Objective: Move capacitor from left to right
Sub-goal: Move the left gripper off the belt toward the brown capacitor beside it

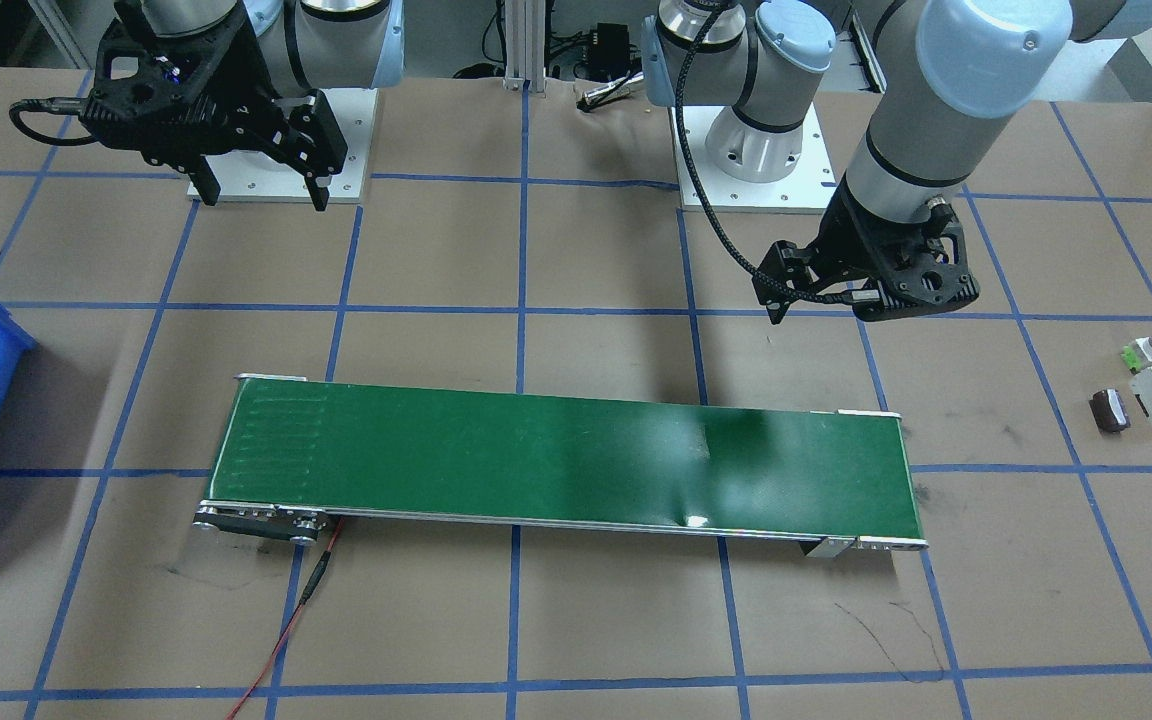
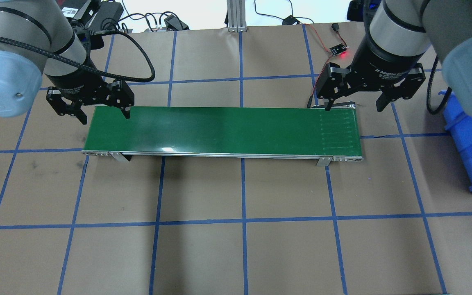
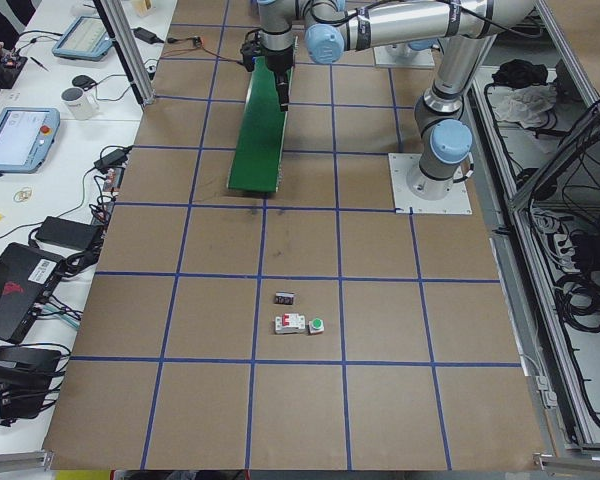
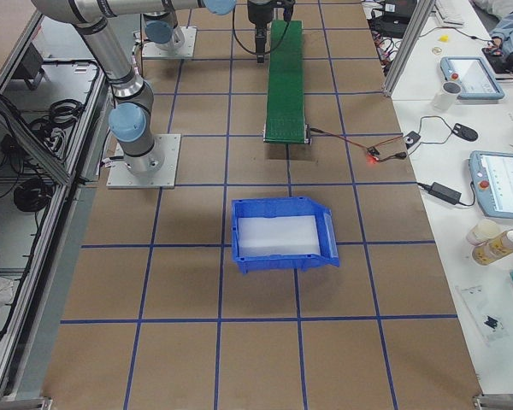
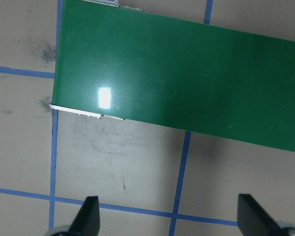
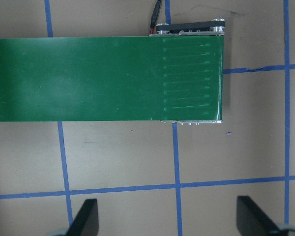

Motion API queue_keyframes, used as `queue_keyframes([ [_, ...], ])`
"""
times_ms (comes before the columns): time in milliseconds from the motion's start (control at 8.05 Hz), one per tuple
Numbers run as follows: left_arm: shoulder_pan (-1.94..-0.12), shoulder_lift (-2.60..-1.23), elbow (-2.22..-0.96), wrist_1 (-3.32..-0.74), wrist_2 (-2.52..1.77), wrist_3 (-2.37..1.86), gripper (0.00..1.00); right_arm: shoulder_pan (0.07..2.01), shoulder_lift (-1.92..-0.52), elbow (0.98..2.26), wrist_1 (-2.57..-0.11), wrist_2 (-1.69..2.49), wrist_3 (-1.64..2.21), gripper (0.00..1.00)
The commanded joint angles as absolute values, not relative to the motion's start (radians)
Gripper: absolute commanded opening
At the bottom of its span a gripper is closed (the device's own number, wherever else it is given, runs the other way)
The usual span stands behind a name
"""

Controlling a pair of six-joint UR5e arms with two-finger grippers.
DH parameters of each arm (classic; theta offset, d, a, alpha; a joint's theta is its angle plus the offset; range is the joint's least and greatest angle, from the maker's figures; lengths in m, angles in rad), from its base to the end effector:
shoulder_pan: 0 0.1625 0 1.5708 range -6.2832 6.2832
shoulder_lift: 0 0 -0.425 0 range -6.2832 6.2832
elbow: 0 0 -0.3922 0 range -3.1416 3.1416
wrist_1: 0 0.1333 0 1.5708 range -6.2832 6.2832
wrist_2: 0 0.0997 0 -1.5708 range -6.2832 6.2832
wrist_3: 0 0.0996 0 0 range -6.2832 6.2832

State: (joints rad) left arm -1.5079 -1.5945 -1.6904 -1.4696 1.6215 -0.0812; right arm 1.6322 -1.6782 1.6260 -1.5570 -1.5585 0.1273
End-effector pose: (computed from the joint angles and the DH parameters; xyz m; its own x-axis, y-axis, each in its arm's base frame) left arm -0.0970 -0.5008 0.4278 -0.9885 -0.1413 -0.0539 -0.1435 0.9889 0.0379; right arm 0.1619 -0.4405 0.5098 -0.9977 0.0653 -0.0171 0.0659 0.9972 -0.0365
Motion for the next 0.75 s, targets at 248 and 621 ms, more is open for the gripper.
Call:
queue_keyframes([
  [248, -1.477, -1.589, -1.687, -1.47, 1.635, -0.017, 1.0, 1.632, -1.678, 1.626, -1.557, -1.559, 0.127, 1.0],
  [621, -1.236, -1.6, -1.681, -1.483, 1.635, 0.144, 1.0, 1.632, -1.678, 1.626, -1.557, -1.559, 0.127, 1.0],
])
